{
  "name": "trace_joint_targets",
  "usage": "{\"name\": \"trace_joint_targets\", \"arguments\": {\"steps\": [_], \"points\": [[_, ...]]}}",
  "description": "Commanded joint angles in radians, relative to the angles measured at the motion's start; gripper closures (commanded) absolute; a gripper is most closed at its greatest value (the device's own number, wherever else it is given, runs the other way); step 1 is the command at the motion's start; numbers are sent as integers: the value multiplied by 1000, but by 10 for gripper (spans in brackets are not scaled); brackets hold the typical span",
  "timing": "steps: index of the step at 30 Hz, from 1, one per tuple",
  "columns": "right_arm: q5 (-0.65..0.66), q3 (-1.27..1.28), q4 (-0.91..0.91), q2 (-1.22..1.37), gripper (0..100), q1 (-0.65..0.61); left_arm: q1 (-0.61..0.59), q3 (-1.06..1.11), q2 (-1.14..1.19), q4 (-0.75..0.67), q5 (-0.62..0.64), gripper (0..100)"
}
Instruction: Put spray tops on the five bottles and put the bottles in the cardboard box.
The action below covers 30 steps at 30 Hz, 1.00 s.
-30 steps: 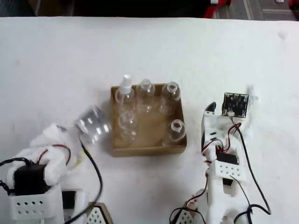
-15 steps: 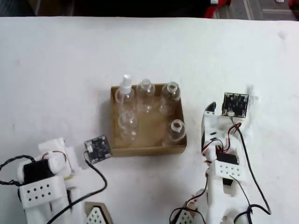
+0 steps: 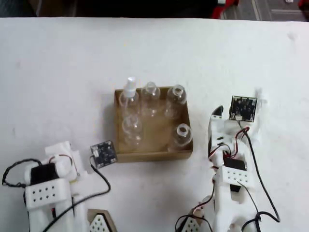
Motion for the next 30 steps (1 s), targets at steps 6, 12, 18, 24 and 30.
{"name": "trace_joint_targets", "arguments": {"steps": [6, 12, 18, 24, 30], "points": [[12, -15, -22, 1, 918, 2, 5, -91, 340, -114, -12, 788], [12, -15, -22, 1, 918, 2, 8, -98, 473, -170, -17, 790], [12, -15, -22, 1, 918, 2, 10, -98, 484, -170, -17, 893], [12, -15, -24, 1, 918, 2, 5, -121, 484, -178, -12, 963], [12, -15, -24, 1, 918, 2, 8, -293, 483, 41, -9, 978]]}}
